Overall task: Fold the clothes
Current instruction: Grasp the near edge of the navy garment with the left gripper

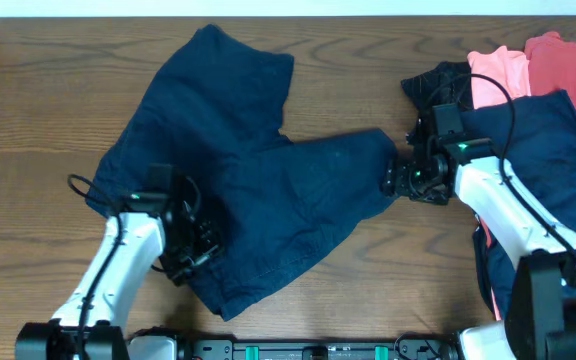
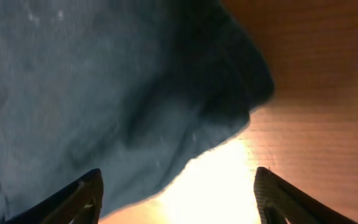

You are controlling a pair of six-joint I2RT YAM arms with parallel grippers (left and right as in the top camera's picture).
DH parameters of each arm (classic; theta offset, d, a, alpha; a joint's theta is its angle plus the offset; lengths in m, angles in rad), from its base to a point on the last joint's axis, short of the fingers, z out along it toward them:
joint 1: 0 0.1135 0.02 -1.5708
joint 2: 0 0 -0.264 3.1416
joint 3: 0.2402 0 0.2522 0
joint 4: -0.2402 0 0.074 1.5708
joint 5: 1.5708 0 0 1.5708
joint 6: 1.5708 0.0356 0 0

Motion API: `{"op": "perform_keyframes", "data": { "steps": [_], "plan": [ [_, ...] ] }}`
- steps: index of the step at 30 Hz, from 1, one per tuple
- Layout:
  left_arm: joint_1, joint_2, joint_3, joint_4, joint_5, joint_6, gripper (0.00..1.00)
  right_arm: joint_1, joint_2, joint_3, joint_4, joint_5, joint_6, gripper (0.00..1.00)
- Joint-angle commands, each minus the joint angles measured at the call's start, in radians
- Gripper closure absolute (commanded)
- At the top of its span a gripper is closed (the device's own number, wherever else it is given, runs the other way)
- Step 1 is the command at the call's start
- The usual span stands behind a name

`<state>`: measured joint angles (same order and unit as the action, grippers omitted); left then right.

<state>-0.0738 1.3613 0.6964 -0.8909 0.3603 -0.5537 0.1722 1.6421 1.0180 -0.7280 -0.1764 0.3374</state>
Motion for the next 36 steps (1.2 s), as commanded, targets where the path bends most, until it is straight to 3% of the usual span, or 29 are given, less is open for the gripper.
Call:
{"op": "perform_keyframes", "data": {
  "steps": [1, 3, 7, 9, 10, 12, 13, 23, 34, 35, 36],
  "plan": [
    [-0.034, -0.003, -0.061, 0.061, -0.002, -0.074, 0.34, 0.005, 0.035, 0.003, 0.027, -0.019, 0.033, 0.28],
    [-0.047, -0.003, -0.095, 0.113, -0.002, -0.092, 0.4, 0.013, 0.055, 0.003, 0.048, -0.019, 0.034, 0.39],
    [-0.051, -0.003, -0.131, 0.175, -0.014, -0.106, 0.68, 0.025, 0.092, 0.003, 0.078, -0.017, 0.044, 0.51],
    [-0.051, -0.003, -0.133, 0.196, -0.04, -0.106, 0.89, 0.026, 0.111, 0.003, 0.087, -0.017, 0.051, 0.65],
    [-0.051, -0.003, -0.133, 0.204, -0.051, -0.106, 0.94, 0.025, 0.115, 0.003, 0.088, -0.016, 0.052, 0.76],
    [-0.051, -0.003, -0.133, 0.223, -0.066, -0.106, 0.94, 0.025, 0.126, 0.003, 0.089, -0.015, 0.052, 0.95],
    [-0.051, -0.003, -0.133, 0.235, -0.07, -0.106, 0.94, 0.025, 0.126, 0.003, 0.088, -0.012, 0.051, 0.99],
    [-0.026, 0.0, -0.026, 0.311, -0.161, 0.061, 0.94, 0.011, 0.095, 0.003, 0.108, -0.001, 0.12, 0.99],
    [0.083, 0.087, 0.17, 0.179, -0.193, 0.116, 0.94, 0.024, 0.076, 0.003, 0.131, -0.004, 0.174, 0.99],
    [0.087, 0.087, 0.17, 0.162, -0.193, 0.116, 0.89, 0.024, 0.076, 0.003, 0.131, -0.002, 0.174, 0.98],
    [0.092, 0.086, 0.17, 0.133, -0.187, 0.114, 0.73, 0.023, 0.076, 0.003, 0.131, 0.001, 0.174, 0.92]
  ]
}}
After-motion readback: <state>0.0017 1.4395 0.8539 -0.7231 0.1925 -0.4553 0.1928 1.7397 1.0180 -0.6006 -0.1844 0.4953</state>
